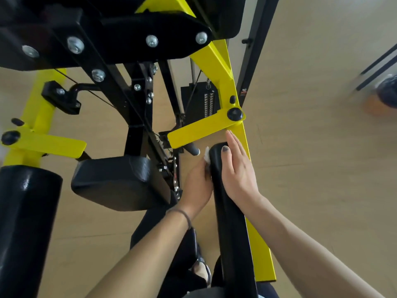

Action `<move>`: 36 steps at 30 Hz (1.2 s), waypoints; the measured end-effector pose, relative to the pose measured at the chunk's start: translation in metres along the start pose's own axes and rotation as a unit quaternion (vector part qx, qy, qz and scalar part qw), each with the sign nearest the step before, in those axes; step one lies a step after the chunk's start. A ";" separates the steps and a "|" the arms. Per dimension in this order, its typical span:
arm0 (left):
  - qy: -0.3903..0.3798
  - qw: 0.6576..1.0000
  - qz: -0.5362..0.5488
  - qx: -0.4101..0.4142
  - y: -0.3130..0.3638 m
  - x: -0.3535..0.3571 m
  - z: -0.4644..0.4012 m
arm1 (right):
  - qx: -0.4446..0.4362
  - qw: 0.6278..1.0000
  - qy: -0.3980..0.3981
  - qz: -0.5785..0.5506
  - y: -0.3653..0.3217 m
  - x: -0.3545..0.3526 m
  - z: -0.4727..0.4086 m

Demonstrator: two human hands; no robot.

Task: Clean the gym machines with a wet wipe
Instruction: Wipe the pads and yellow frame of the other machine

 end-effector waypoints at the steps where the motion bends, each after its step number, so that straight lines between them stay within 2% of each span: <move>1: -0.013 1.000 -0.021 -0.004 -0.007 0.004 0.003 | 0.000 1.000 0.005 -0.002 -0.002 -0.001 -0.006; 4: -0.086 0.986 -0.129 -0.059 -0.041 0.017 0.014 | 0.000 0.999 0.034 -0.016 -0.004 -0.007 -0.029; 6: -0.097 0.984 -0.127 -0.075 -0.040 0.008 0.017 | -0.005 0.998 0.060 -0.020 -0.005 -0.013 -0.044; 7: -0.074 0.990 -0.105 -0.061 -0.028 -0.002 0.013 | -0.009 0.997 0.070 -0.018 -0.004 -0.015 -0.051; 10: 0.077 0.992 -0.081 0.055 0.030 -0.036 -0.022 | -0.023 0.996 0.086 0.003 -0.004 -0.017 -0.071; 12: 0.130 0.976 -0.112 0.137 0.060 -0.039 -0.053 | -0.037 0.996 0.065 0.047 -0.003 -0.010 -0.085; 13: 0.129 0.965 -0.149 0.175 0.069 -0.034 -0.068 | -0.043 0.996 0.046 0.068 -0.002 -0.006 -0.092; 15: 0.079 0.940 -0.233 0.234 0.070 -0.017 -0.092 | -0.044 0.995 0.011 0.085 0.003 0.003 -0.100; 18: 0.019 0.890 -0.348 0.294 0.053 0.003 -0.107 | -0.007 1.000 0.003 0.030 0.010 0.005 -0.104; 22: 0.027 0.853 -0.377 0.359 0.054 0.005 -0.101 | 0.006 0.999 0.034 0.005 0.010 0.008 -0.103; 26: 0.016 0.862 -0.352 0.365 0.050 -0.003 -0.093 | 0.004 0.999 0.044 0.007 0.011 0.010 -0.102; 30: 0.006 0.820 -0.436 0.370 0.038 -0.035 -0.073 | 0.006 0.998 0.055 0.017 0.010 0.010 -0.102; 33: -0.009 0.798 -0.504 0.331 0.029 -0.063 -0.064 | 0.007 0.998 0.058 0.017 0.008 0.010 -0.101; 36: -0.024 0.802 -0.508 0.314 0.032 -0.059 -0.071 | 0.009 0.998 0.057 0.021 0.009 0.010 -0.101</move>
Point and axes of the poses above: each hand's wrist, its own z-axis away from the middle knuckle, its own x-axis out of the palm, y = z × x, the point moved 6 cm from there along -z, towards the middle knuckle, and after that the axes turned 5 degrees about y, right-handed, at the moved point
